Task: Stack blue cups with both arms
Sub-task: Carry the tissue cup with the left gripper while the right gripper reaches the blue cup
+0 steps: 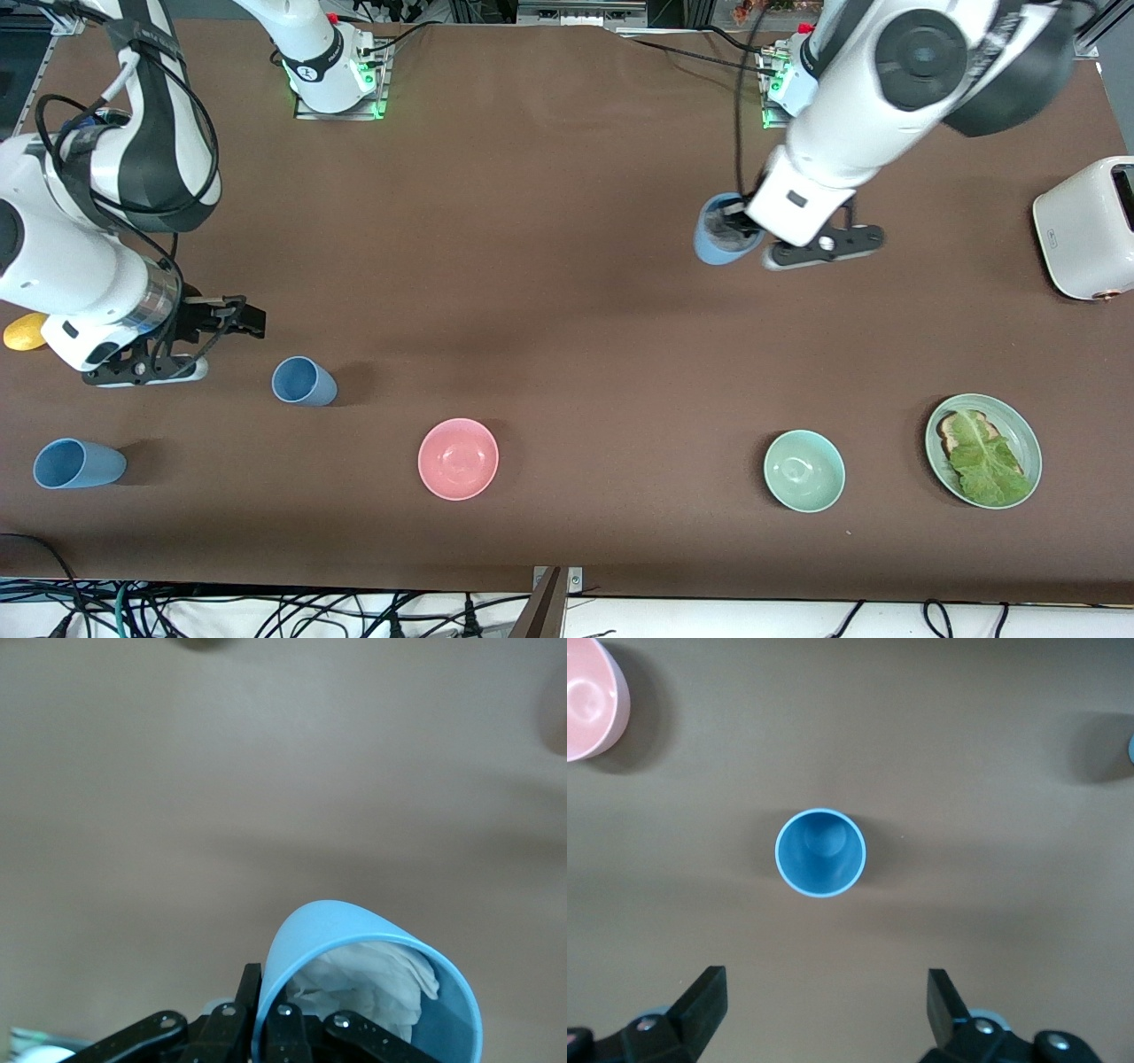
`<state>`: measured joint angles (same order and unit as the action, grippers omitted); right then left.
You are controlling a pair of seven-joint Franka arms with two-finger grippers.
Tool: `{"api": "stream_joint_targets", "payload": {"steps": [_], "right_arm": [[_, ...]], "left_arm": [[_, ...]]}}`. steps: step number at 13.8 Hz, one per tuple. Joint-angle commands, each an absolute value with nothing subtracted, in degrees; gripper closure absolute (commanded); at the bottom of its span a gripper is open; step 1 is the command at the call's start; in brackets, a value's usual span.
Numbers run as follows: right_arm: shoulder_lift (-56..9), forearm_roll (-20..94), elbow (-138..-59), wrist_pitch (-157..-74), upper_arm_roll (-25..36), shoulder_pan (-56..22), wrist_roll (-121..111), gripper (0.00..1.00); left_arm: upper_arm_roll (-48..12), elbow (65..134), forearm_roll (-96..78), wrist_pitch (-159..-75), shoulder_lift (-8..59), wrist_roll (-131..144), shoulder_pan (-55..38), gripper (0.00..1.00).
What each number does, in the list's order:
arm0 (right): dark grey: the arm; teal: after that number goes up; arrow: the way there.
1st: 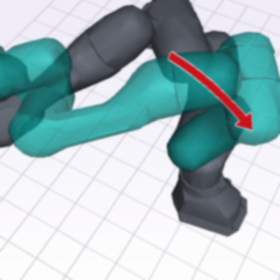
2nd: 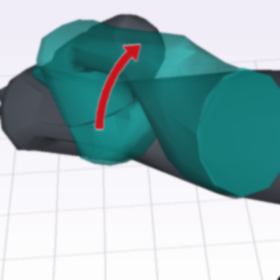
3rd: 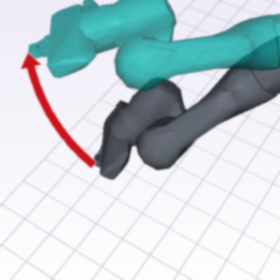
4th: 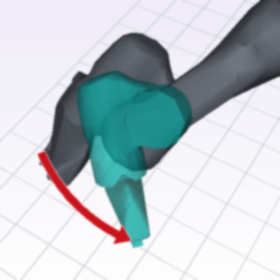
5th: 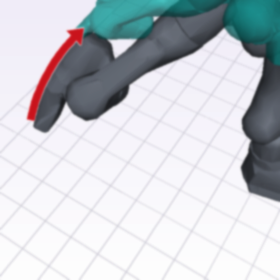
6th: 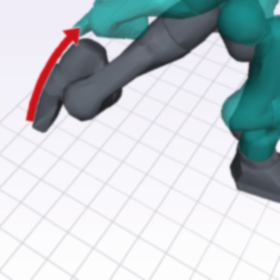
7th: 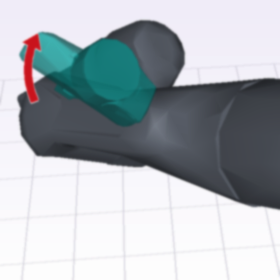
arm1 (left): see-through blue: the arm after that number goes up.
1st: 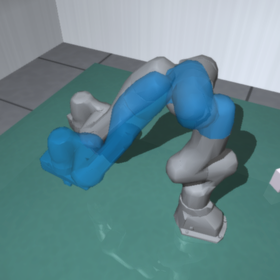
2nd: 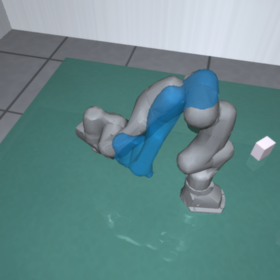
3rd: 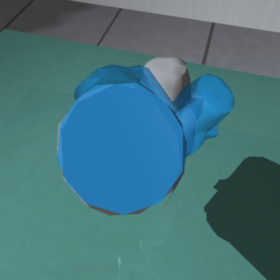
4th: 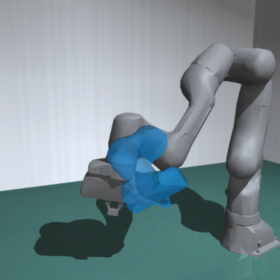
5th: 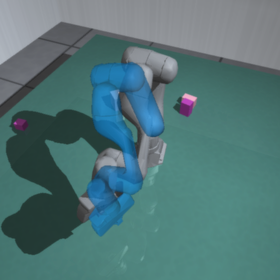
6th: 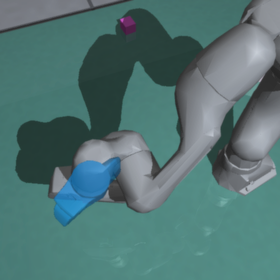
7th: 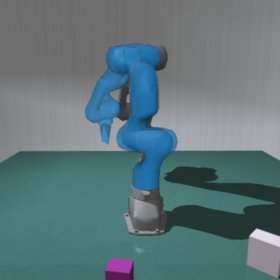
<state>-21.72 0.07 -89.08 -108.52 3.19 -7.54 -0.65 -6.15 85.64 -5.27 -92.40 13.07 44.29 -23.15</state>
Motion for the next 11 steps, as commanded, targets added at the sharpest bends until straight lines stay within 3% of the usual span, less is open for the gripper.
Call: {"api": "stream_joint_targets", "payload": {"steps": [1,4,7,11], "right_arm": [[-24.69,0.09,-87.97,-111.61,3.25,-7.03,-2.28,0.0],[-26.01,0.18,-88.94,-114.16,3.25,-6.42,-3.69,0.0],[-26.81,0.18,-93.06,-121.0,3.34,-5.71,-5.61,0.0],[-27.94,0.09,-93.43,-122.78,3.34,-4.92,-6.15,0.0]], "left_arm": [[-5.27,76.57,-5.98,-91.05,20.2,53.93,-28.55,1.0],[-5.19,73.48,-5.98,-93.06,23.9,61.24,-32.25,1.0],[-5.01,73.48,-5.98,-98.51,26.8,66.96,-34.54,1.0],[-5.01,73.91,-5.36,-105.18,31.8,67.85,-35.07,1.0]]}}
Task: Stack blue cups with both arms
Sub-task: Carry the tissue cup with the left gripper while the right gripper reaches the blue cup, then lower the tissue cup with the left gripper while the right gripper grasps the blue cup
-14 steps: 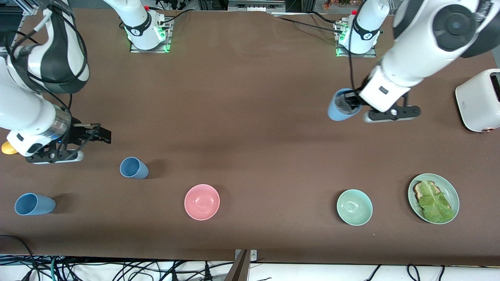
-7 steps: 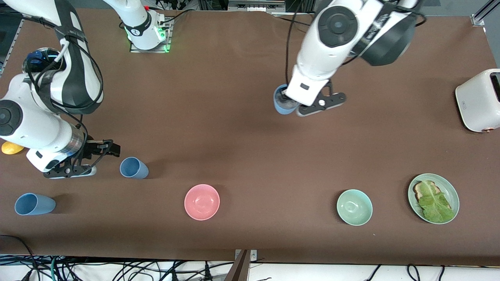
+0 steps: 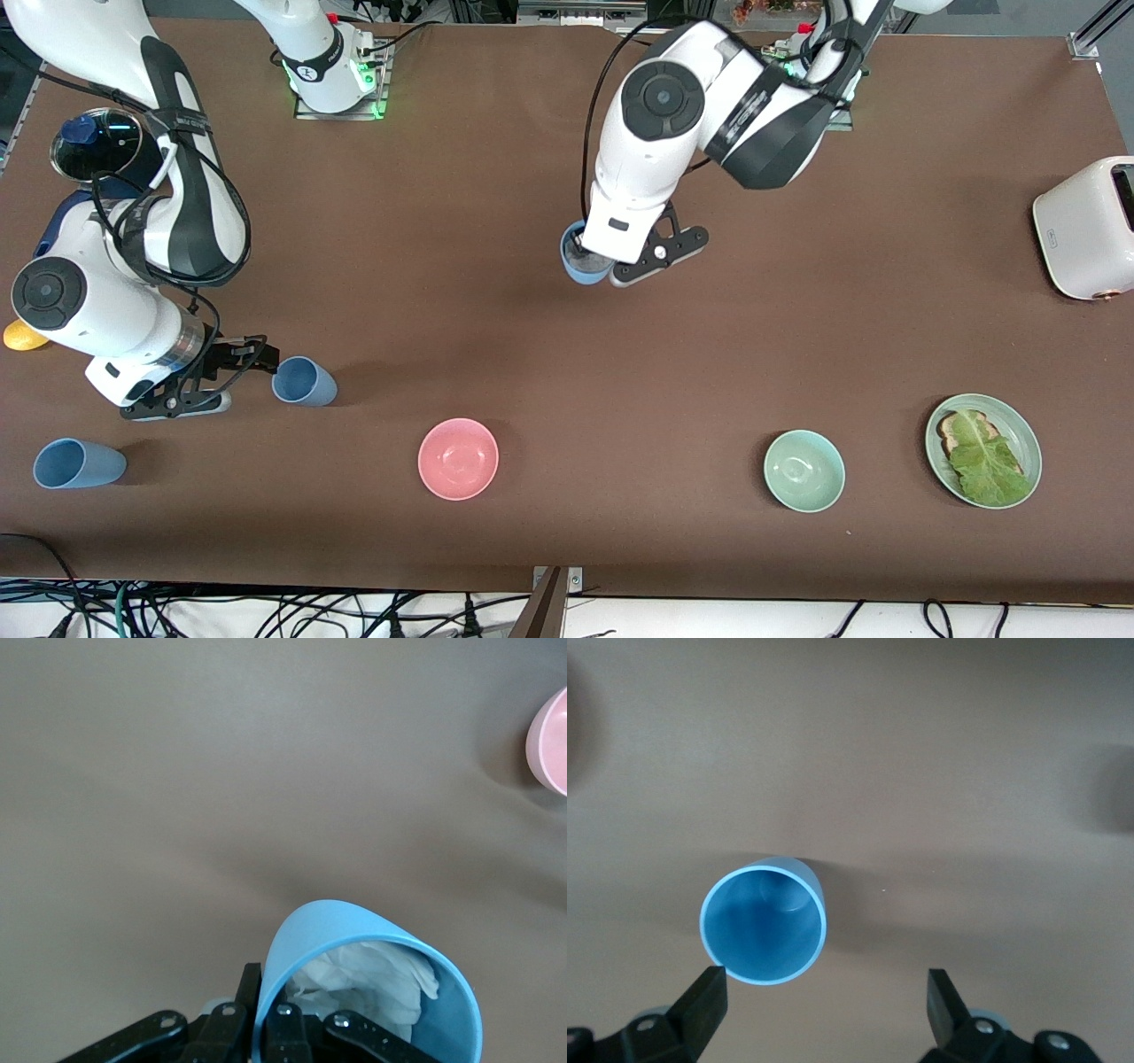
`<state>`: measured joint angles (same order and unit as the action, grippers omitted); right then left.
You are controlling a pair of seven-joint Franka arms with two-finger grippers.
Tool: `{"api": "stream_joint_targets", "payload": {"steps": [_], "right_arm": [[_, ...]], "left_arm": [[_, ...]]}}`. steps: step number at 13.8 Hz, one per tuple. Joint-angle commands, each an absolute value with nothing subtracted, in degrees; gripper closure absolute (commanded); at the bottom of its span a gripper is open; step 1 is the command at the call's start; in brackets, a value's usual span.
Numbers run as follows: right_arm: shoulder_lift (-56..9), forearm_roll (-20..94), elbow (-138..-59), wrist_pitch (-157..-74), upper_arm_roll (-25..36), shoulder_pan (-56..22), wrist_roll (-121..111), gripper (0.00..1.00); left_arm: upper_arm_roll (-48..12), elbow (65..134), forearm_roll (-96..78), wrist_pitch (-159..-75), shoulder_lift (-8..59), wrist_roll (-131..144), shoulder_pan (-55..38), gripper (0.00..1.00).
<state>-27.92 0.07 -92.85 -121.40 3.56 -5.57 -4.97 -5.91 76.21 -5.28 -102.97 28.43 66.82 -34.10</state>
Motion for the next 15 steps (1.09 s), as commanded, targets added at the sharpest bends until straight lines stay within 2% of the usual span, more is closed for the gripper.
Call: {"api": "stream_joint_targets", "payload": {"steps": [1,6,15], "right_arm": [[-28.3,0.17,-93.51,-123.65,3.34,-4.92,-6.15,0.0],[-31.64,1.66,-93.52,-126.21,3.25,-4.83,-6.15,0.0],[-34.19,1.93,-93.69,-129.02,3.16,-4.92,-5.8,0.0]], "left_arm": [[-5.01,74.09,-5.01,-107.12,33.03,67.76,-35.07,1.0],[-3.96,74.62,-1.86,-117.05,40.86,66.62,-34.98,1.0],[-3.96,74.79,-1.14,-123.48,46.14,66.62,-34.98,1.0]]}}
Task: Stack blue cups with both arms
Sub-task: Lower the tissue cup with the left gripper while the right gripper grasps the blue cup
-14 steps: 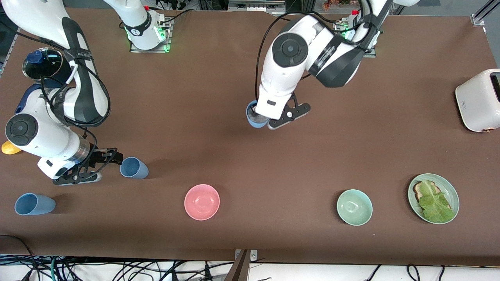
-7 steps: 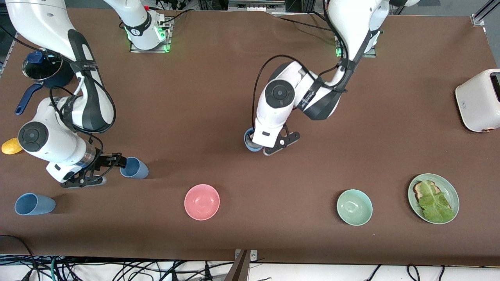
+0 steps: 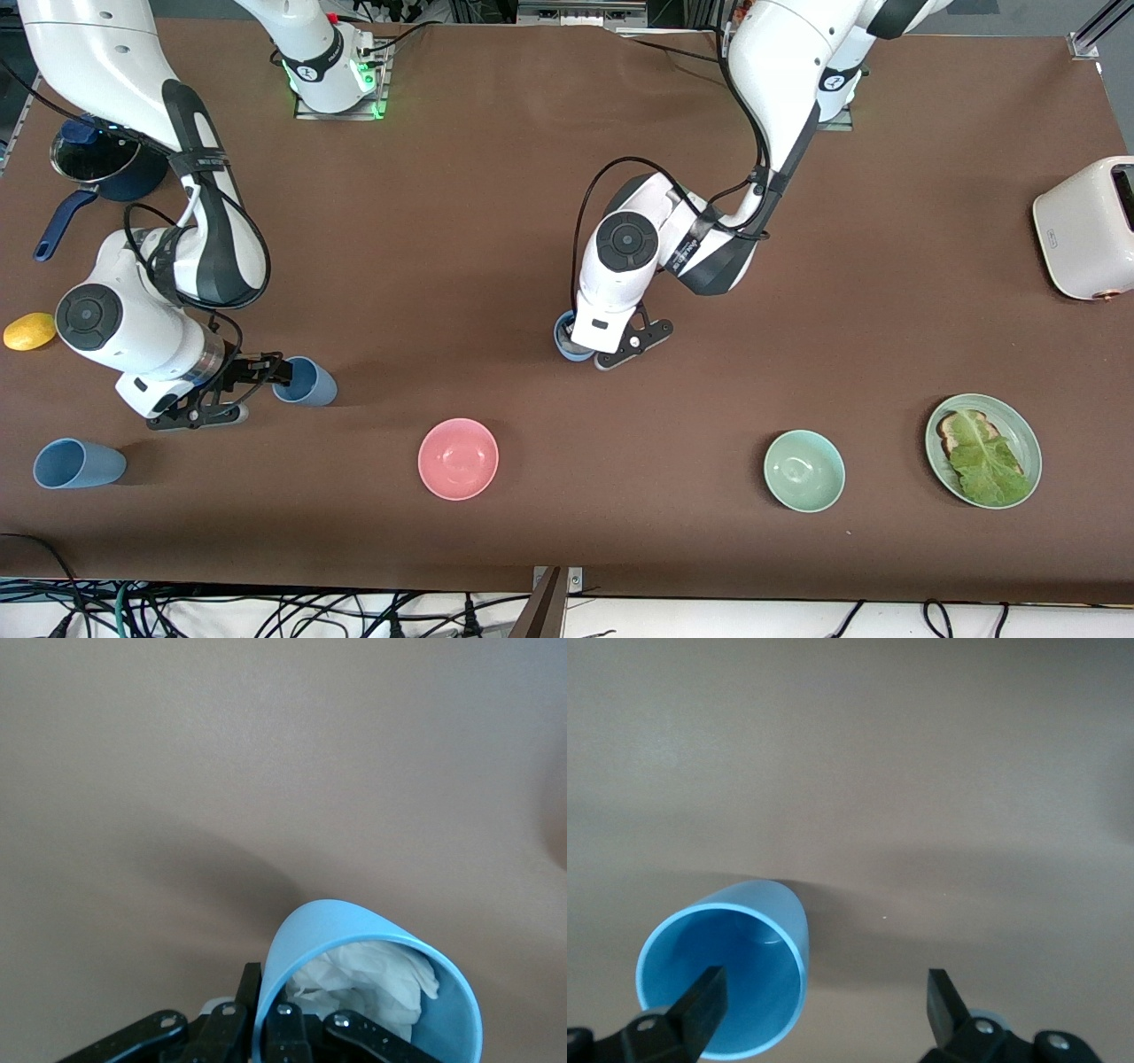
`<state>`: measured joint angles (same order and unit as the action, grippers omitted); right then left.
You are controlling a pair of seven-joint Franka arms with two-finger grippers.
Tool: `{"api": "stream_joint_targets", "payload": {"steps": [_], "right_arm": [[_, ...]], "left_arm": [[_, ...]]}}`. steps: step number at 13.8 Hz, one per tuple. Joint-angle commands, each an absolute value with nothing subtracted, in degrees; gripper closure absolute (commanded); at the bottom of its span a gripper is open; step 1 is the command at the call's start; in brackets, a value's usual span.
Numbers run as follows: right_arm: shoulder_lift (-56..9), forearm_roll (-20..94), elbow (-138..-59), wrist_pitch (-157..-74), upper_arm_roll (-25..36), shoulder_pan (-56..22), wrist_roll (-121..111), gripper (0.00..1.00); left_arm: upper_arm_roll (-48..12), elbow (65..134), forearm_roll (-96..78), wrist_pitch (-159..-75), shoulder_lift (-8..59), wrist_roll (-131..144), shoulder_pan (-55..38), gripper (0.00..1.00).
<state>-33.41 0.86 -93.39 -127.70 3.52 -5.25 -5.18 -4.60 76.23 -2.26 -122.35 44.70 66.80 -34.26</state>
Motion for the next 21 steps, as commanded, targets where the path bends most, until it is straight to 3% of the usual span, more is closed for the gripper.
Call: {"api": "stream_joint_targets", "payload": {"steps": [1,5,10,12,17,19,21], "right_arm": [[-34.19,2.28,-93.69,-129.02,3.16,-4.92,-5.54,0.0],[-34.45,3.6,-94.74,-129.11,3.08,-5.1,-5.36,0.02],[-34.45,4.48,-95.45,-129.11,2.81,-5.1,-5.27,0.27],[-34.37,4.48,-95.45,-128.94,2.73,-5.01,-5.19,0.44],[-34.1,4.48,-95.27,-128.58,2.72,-5.1,-5.1,0.87],[-34.1,4.48,-95.01,-128.5,2.72,-5.1,-5.1,0.99],[-33.93,4.48,-94.92,-128.41,2.72,-5.18,-5.18,1.0]], "left_arm": [[-3.96,74.88,-1.14,-124.1,46.58,66.62,-34.98,1.0],[-3.87,74.79,-0.79,-125.77,48.51,66.62,-34.98,1.0],[-3.87,74.79,0.44,-126.83,49.04,66.62,-34.98,0.96],[-3.87,74.79,0.53,-126.91,49.04,66.53,-34.89,0.03],[-3.96,74.79,4.31,-127.88,48.43,62.86,-34.98,0.0],[-3.96,74.79,4.31,-127.79,48.25,60.57,-34.89,0.0],[-3.96,74.79,4.39,-127.71,48.08,59.86,-34.98,0.0]]}}
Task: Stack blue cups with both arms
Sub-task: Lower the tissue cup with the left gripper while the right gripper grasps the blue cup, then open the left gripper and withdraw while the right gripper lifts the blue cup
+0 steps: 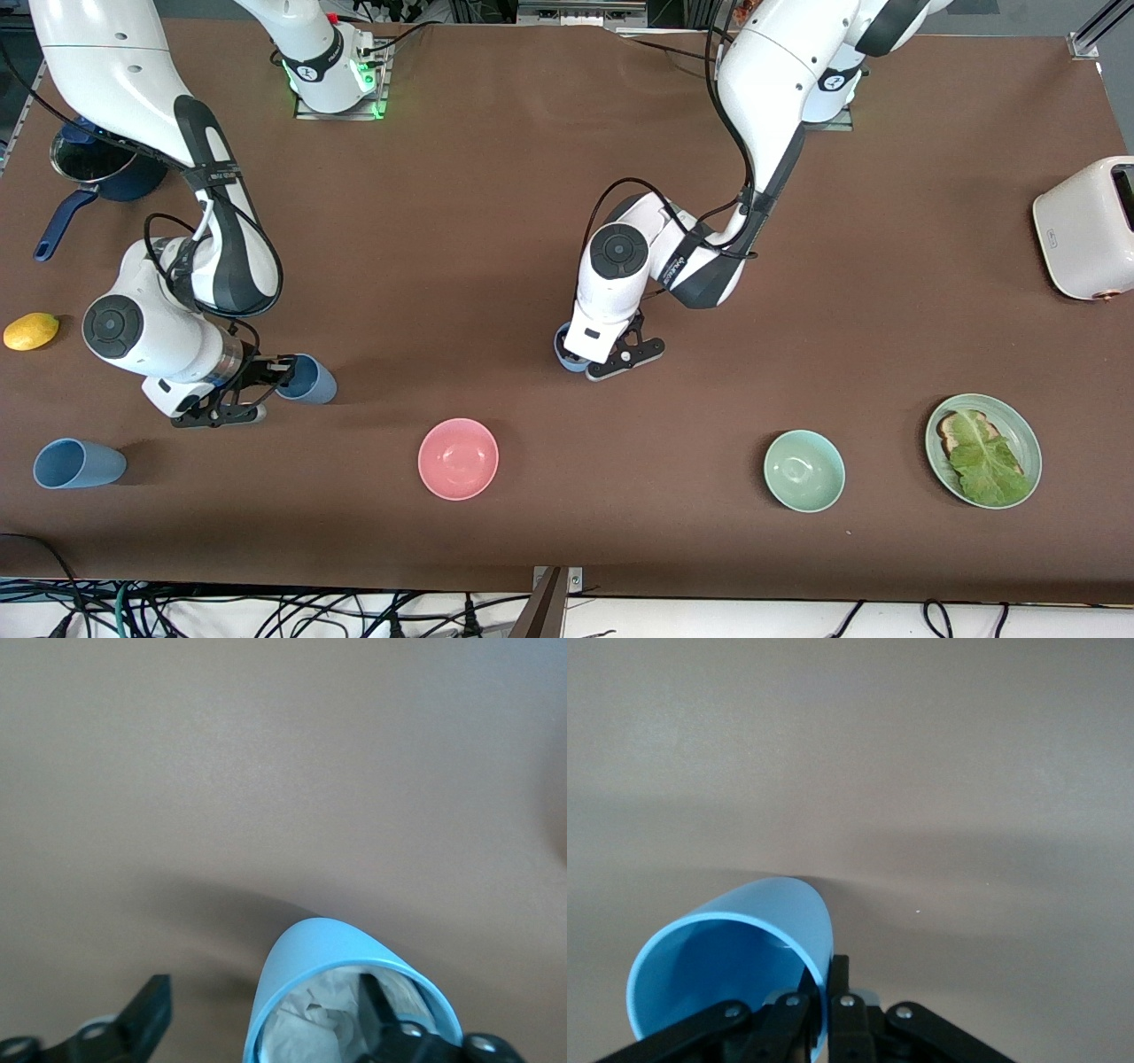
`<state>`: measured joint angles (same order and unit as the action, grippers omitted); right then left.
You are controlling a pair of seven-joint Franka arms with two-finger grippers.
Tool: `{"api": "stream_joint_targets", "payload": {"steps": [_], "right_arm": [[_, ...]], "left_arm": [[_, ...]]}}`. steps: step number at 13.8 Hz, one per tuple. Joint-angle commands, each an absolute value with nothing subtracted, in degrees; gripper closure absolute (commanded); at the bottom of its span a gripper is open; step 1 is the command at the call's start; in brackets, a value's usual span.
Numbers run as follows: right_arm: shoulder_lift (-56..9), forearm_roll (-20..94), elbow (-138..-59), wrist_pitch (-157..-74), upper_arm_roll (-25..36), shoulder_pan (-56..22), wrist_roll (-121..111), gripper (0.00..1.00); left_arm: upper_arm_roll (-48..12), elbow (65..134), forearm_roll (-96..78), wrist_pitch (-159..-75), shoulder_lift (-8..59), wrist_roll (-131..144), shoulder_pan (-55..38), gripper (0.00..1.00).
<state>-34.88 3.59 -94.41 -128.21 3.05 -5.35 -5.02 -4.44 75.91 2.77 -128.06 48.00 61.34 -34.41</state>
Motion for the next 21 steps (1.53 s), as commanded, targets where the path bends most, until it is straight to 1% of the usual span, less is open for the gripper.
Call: {"api": "stream_joint_targets", "payload": {"steps": [1,3,6,13,17,19,21], "right_arm": [[-33.84,4.48,-94.75,-128.41,2.72,-5.19,-5.36,1.0],[-33.4,4.39,-93.79,-127.71,2.72,-5.71,-5.45,1.0],[-33.31,4.31,-89.84,-122.01,2.72,-6.68,-3.62,1.0],[-32.7,3.6,-86.05,-116.3,2.81,-7.9,-3.08,1.0],[-32.61,3.16,-78.07,-103.65,2.9,-12.03,6.22,1.0],[-32.61,3.25,-74.46,-98.99,2.81,-14.05,9.91,1.0],[-32.52,3.25,-72.78,-96.42,2.9,-16.95,14.57,1.0]], "left_arm": [[-3.96,74.79,4.39,-127.71,47.99,59.85,-34.98,0.0],[-3.96,74.79,4.39,-127.44,47.55,58.55,-34.98,0.0],[-4.04,77.25,4.31,-126.83,43.7,50.83,-34.46,0.0],[-4.13,76.73,3.43,-110.24,32.28,31.93,-29.28,0.0],[-4.13,76.38,2.82,-101.0,24.71,16.83,-20.33,0.0],[-4.04,76.38,2.11,-98.19,21.99,8.3,-16.1,0.0],[-3.87,76.55,2.2,-96.25,19.96,3.53,-12.94,0.0]]}}
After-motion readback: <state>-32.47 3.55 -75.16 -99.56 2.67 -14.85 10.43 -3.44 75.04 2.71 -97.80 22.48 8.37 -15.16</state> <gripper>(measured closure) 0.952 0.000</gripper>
